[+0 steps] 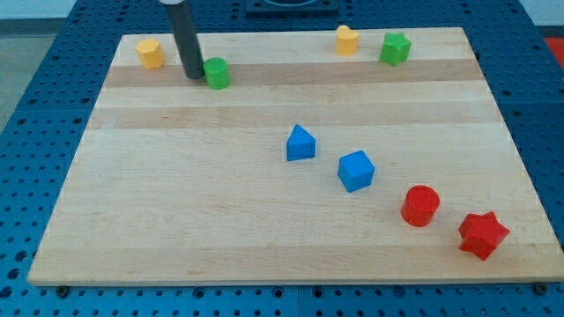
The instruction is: Move green circle towards yellow heart
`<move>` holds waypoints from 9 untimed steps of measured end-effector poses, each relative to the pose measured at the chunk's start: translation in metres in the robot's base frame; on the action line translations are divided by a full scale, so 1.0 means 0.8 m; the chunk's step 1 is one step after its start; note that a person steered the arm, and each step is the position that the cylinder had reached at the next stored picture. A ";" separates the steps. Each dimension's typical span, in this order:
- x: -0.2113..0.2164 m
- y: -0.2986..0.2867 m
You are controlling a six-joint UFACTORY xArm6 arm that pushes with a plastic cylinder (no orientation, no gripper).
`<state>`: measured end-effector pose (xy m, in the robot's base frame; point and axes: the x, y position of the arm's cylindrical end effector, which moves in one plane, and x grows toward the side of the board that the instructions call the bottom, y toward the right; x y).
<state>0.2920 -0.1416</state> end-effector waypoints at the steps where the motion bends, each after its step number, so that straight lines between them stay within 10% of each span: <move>1: 0.002 0.036; 9: 0.007 0.137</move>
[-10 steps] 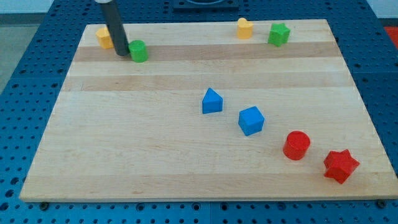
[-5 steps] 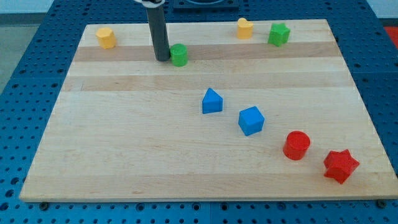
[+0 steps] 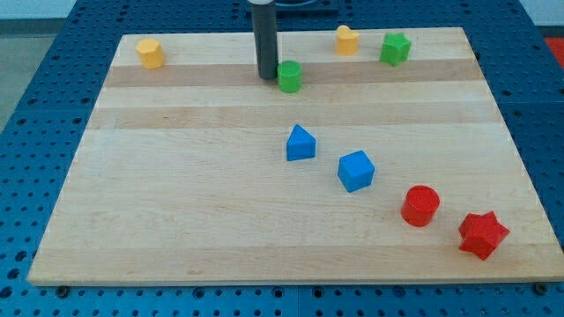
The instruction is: Move green circle towards yellow heart
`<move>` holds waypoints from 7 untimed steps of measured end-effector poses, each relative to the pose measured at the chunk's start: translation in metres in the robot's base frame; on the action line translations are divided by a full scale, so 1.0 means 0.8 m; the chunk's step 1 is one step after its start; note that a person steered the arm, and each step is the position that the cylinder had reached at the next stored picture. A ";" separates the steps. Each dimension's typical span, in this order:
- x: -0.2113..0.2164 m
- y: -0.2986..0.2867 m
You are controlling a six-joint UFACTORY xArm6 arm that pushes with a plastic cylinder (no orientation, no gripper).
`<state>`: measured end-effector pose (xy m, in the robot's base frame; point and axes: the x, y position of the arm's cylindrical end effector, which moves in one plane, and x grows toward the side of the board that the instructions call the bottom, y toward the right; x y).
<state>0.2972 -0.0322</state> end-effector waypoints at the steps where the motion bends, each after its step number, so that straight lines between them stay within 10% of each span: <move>1: 0.000 -0.001; 7: 0.008 0.101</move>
